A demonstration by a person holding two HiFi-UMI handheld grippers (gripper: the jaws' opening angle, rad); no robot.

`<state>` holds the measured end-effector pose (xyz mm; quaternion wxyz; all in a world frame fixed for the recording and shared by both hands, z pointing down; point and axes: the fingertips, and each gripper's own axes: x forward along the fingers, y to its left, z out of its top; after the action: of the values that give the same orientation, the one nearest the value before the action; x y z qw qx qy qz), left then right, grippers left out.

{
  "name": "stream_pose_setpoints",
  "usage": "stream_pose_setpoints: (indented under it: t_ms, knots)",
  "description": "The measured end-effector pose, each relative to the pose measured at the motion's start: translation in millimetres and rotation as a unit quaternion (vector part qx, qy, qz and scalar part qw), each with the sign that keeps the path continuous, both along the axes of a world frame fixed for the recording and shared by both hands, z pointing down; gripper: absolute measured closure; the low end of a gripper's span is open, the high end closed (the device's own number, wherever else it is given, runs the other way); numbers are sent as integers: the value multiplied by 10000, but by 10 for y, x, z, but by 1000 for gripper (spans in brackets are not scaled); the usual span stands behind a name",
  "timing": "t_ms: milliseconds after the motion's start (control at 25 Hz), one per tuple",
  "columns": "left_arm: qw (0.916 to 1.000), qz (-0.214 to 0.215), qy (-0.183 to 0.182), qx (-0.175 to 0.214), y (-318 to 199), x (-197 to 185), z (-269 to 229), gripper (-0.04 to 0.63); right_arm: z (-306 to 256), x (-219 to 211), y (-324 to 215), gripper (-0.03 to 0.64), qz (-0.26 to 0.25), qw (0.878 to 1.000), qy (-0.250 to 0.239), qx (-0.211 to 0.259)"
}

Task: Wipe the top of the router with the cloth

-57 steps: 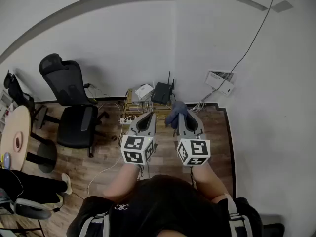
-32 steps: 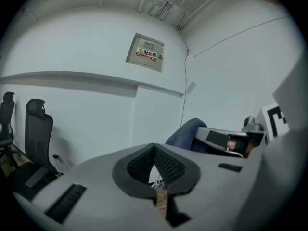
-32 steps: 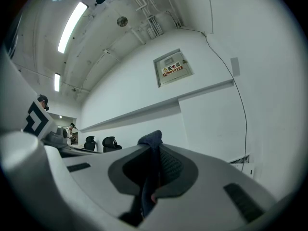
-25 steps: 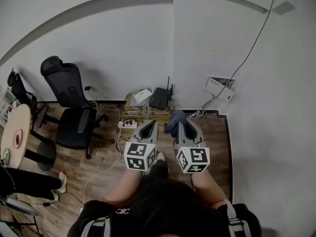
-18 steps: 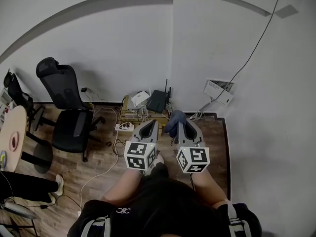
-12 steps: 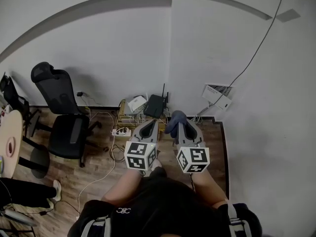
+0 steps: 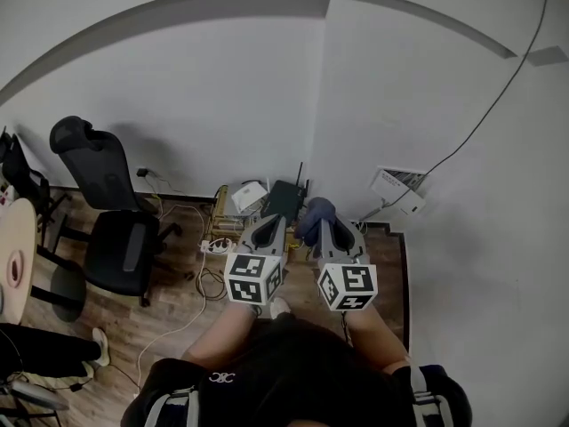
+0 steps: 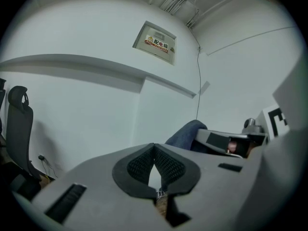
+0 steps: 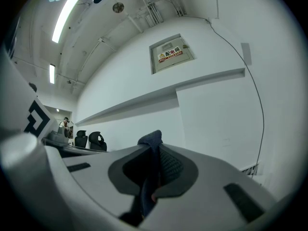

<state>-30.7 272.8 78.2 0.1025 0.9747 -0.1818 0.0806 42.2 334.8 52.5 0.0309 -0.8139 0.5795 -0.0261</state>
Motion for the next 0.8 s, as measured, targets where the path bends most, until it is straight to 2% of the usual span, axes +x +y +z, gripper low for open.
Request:
stream_pose_setpoints:
  t_ms: [560,800]
  knots:
    - [9995,-14,81,-298,-1105,467,92,594,53,486,-1098,611,-5,9996,35,-280]
    - [9990,60,-11,-437,-1419,688,251,595,160,692,-1422,611,32,9991,11,-411]
